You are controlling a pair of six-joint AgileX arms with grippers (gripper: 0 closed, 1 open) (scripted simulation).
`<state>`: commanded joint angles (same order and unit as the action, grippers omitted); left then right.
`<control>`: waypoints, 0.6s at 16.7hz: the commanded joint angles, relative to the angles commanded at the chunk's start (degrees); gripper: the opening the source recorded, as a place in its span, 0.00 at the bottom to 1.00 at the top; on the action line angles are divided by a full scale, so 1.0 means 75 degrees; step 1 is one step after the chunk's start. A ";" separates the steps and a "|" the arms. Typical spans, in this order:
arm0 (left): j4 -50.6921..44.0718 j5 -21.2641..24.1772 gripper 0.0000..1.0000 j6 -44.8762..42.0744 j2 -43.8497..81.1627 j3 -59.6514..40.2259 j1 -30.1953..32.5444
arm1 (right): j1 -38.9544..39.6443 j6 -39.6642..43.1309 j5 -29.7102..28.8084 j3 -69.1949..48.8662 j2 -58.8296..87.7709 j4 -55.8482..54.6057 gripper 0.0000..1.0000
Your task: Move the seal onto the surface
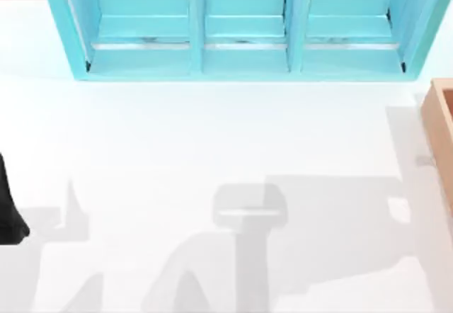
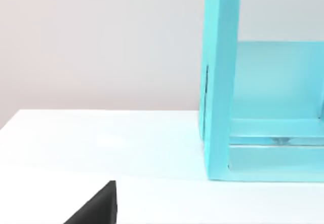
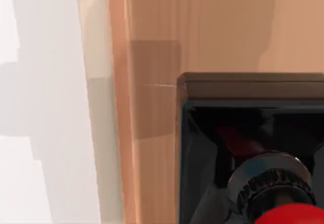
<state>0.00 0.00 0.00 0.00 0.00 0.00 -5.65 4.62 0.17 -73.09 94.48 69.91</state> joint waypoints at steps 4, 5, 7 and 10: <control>0.0000 0.0000 1.00 0.0000 0.0000 0.0000 0.0000 | 0.1616 -0.1560 0.0001 -0.1308 -0.0405 0.1727 0.00; 0.0000 0.0000 1.00 0.0000 0.0000 0.0000 0.0000 | 0.1867 -0.1811 -0.0002 -0.1553 -0.0495 0.1968 0.00; 0.0000 0.0000 1.00 0.0000 0.0000 0.0000 0.0000 | 0.2124 -0.2068 -0.0006 -0.1809 -0.0588 0.2221 0.00; 0.0000 0.0000 1.00 0.0000 0.0000 0.0000 0.0000 | 0.2138 -0.2082 -0.0007 -0.1823 -0.0592 0.2234 0.00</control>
<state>0.00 0.00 0.00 0.00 0.00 0.00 10.38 -11.00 0.12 -86.77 90.04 86.67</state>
